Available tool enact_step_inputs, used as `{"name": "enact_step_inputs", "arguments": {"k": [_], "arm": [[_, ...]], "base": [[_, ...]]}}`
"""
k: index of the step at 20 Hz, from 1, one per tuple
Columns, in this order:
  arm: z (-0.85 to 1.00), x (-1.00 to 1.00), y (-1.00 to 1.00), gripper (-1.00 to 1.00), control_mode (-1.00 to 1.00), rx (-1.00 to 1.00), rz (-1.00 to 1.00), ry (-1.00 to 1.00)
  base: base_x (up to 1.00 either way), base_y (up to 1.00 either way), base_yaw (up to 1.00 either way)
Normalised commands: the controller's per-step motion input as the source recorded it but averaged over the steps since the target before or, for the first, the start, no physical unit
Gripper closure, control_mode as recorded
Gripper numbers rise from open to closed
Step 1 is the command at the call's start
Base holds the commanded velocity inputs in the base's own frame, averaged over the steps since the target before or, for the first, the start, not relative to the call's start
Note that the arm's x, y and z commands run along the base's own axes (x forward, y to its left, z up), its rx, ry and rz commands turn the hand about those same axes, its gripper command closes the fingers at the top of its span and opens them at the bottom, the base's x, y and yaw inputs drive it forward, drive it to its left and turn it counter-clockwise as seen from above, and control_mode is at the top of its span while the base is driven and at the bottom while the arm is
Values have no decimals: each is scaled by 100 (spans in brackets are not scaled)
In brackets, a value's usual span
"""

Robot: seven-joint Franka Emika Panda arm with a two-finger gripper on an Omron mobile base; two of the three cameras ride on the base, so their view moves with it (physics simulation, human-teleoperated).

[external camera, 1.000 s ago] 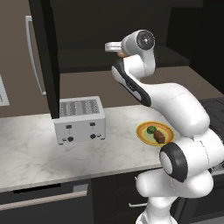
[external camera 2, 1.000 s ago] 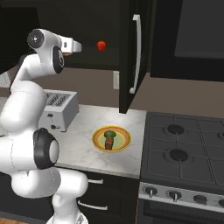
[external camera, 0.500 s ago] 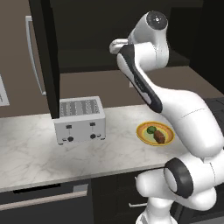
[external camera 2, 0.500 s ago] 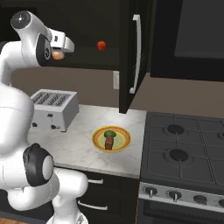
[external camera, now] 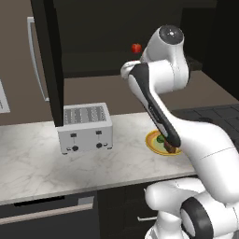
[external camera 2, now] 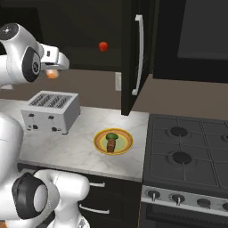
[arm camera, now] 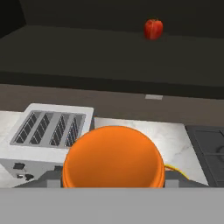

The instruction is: Pick the avocado and bread from the counter and place them on the plate. Then pick the jam from the cabinet and place it next to the plate. Lastly close the cabinet door.

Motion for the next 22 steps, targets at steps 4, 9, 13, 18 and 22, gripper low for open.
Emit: {"name": "enact_step_inputs", "arguments": {"k": [4,9,13,18,22], "arm": [[-73,-51,-19,100,-100,-2,1,0],[-68,-35,-23,100,-100,0,1,0],[-71,-21,-19,100,-100,0,1,0],[-60,-10,-16,100,-100,0,0,0],[-48,-2,-4,100,-100,0,0,1]], "base": [[0,0,0],[0,0,0],[0,0,0],[0,0,0],[0,0,0]]}}
